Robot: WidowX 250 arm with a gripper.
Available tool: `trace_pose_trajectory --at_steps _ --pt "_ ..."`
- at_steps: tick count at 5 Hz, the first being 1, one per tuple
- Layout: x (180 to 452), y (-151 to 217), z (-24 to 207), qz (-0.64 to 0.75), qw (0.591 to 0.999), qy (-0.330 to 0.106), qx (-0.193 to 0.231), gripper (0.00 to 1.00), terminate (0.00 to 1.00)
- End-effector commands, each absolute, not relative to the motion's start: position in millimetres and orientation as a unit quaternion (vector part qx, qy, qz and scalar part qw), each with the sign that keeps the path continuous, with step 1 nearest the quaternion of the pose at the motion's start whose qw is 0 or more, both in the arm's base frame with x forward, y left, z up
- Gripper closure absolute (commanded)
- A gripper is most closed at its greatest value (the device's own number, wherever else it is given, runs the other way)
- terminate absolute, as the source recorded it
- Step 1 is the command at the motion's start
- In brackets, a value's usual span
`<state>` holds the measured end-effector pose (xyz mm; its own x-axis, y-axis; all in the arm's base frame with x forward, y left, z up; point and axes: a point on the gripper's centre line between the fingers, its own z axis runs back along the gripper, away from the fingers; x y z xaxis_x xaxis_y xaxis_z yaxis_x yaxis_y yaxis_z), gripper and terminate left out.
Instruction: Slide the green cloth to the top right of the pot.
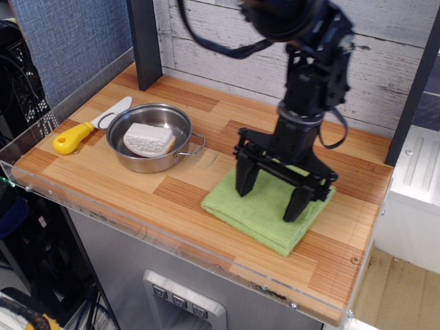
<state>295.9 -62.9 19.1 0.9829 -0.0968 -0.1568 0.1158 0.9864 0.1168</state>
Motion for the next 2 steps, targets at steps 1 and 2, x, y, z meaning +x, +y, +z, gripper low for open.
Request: trace_pose_trajectory --at_steps 1,2 --pt "337 -57 35 -0.013 0.998 0.046 0.041 0.0 0.0" --pt "348 -48 30 0.003 0.998 0.049 0.032 0.0 0.0"
